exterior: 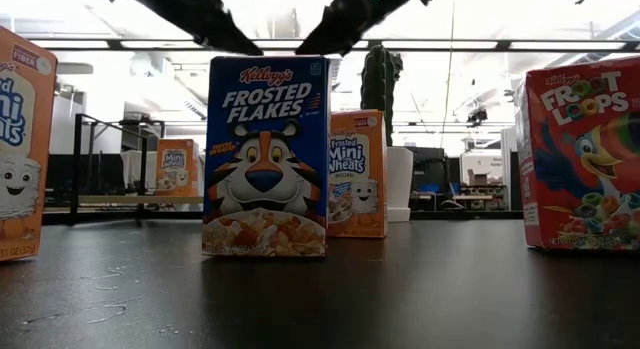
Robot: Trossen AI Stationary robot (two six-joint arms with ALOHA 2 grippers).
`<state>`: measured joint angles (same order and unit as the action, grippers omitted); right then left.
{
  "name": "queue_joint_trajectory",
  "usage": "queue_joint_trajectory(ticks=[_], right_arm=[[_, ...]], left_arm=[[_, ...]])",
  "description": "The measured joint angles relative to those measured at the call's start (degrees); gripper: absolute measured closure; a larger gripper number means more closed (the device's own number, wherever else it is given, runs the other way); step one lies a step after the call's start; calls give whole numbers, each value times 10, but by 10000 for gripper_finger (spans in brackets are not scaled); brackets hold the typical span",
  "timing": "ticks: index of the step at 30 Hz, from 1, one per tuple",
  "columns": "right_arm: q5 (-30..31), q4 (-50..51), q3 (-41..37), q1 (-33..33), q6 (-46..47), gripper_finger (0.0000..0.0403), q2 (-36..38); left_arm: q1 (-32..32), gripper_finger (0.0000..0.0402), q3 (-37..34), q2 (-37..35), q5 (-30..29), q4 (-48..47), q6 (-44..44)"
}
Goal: Stack cereal on shelf
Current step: Put the top red cereal box on the shelf and align it with the other red cereal box
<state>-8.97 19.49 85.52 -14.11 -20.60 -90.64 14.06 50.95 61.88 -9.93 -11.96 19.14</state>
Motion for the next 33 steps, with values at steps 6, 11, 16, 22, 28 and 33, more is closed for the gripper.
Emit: queue_joint_trajectory(ticks=[6,11,16,22,28,33], right_arm=[[0,-158,-153,9,0,357,81],[0,-283,-256,13,1,360,132],[0,-354,-332,12,5,360,173],[0,-399,-384,15,7,360,194],[0,-400,-390,15,6,360,188],[0,-400,-390,15,6,360,183]], left_arm=[[52,400,67,80,0,-55,0],[83,400,101,134,6,-77,1],[104,400,113,174,30,-86,1],[121,400,113,197,31,-99,1],[127,400,113,210,31,-92,-25],[127,400,113,212,27,-93,-70]])
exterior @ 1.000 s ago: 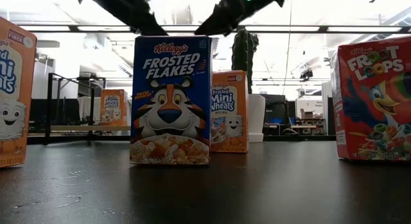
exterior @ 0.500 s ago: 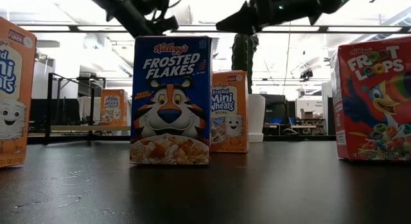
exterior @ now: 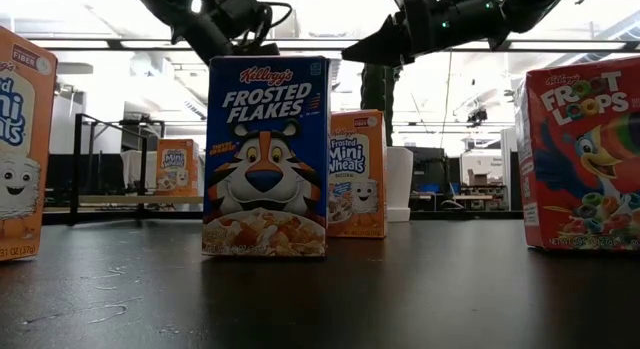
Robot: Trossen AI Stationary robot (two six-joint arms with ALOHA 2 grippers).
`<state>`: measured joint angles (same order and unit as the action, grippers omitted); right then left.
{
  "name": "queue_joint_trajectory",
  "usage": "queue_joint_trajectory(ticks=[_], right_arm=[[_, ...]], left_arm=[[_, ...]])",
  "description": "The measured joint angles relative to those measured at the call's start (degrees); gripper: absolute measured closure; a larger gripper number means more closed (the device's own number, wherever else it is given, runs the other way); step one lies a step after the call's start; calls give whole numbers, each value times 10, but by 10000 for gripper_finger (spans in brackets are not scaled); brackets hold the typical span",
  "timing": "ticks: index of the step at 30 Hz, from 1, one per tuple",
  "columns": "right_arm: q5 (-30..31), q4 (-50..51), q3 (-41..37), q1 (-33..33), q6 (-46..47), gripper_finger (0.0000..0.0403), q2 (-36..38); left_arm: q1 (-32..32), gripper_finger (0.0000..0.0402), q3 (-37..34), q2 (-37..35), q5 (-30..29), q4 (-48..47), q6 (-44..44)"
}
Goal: Stack cereal on shelf
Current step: Put the top red cereal box on the shelf and align it with the other red cereal box
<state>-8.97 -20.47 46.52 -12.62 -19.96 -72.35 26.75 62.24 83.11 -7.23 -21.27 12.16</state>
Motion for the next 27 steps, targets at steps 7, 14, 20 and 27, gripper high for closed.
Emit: queue_joint_trajectory(ticks=[7,14,20,27], right_arm=[[0,0,0,0,0,360,0],[0,2,0,0,5,360,0],[0,2,-1,0,5,360,-1],[0,2,-1,0,5,360,-1]], left_arm=[[0,400,0,-3,-69,-22,-51],[0,400,0,-8,-110,-58,-78],[0,400,0,-16,-142,-84,-83],[0,400,-1,-33,-176,-130,-95]])
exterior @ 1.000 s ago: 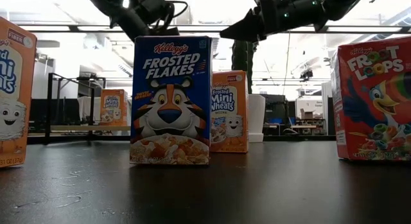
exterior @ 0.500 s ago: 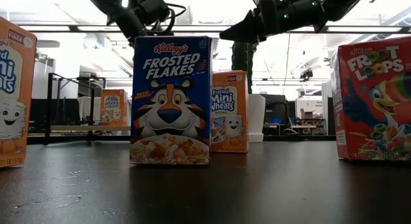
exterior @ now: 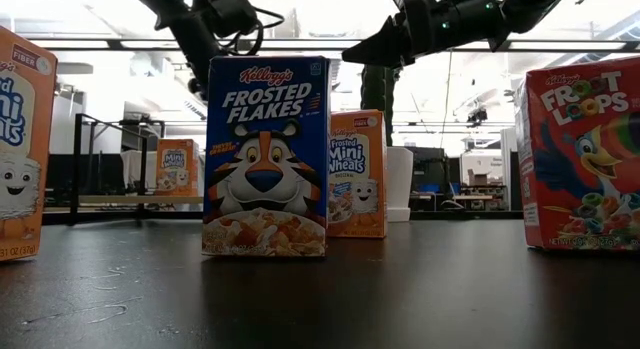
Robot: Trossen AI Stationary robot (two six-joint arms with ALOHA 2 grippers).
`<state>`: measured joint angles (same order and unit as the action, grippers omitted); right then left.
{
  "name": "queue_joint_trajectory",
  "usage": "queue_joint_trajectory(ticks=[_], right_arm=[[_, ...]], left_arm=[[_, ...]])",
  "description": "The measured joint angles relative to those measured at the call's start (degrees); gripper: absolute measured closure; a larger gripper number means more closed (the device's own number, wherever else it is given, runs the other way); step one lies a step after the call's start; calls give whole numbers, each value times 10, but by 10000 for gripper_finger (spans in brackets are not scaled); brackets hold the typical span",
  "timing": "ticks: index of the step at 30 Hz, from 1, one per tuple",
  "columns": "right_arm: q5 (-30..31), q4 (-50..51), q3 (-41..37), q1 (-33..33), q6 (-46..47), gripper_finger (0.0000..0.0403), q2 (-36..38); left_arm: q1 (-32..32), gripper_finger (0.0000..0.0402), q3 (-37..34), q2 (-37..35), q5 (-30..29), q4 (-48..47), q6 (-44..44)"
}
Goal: Stack cereal on shelf
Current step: Put the top red cereal box on the shelf and align it with the other red cereal box
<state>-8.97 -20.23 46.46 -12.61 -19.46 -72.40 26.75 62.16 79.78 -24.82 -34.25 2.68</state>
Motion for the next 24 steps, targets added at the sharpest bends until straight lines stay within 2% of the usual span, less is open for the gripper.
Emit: queue_joint_trajectory(ticks=[24], right_arm=[[0,1,0,0,0,360,0]], left_arm=[[10,400,-1,-17,-38,-24,-23]])
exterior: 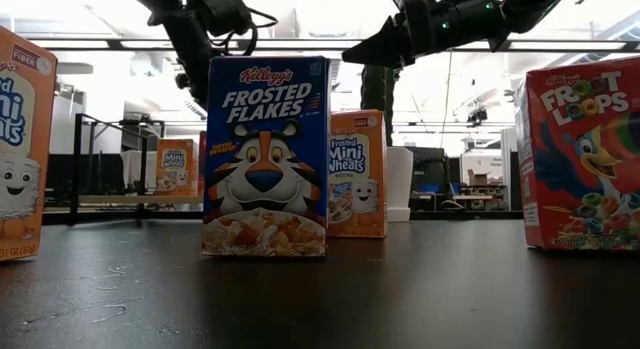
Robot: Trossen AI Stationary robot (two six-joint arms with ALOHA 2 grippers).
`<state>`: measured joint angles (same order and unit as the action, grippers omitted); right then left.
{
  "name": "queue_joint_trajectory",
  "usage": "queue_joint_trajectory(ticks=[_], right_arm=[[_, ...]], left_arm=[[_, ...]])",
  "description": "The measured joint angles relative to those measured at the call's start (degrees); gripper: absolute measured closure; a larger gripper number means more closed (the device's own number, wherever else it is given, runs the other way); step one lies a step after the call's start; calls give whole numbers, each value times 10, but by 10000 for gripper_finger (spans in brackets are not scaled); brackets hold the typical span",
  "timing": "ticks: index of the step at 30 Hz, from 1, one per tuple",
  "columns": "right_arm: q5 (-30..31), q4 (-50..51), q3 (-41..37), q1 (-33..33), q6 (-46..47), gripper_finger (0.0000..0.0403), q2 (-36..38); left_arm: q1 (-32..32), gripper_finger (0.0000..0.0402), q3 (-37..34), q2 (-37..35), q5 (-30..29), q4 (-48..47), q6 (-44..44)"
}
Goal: Stack cereal on shelf
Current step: Put the top red cereal box on the shelf and align it with the other red cereal box
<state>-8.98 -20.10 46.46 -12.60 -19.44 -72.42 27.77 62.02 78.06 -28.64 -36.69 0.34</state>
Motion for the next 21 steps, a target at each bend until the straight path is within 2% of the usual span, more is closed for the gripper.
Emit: queue_joint_trajectory(ticks=[21], right_arm=[[0,1,-1,0,5,360,0]], left_arm=[[0,400,1,-11,1,8,-4]])
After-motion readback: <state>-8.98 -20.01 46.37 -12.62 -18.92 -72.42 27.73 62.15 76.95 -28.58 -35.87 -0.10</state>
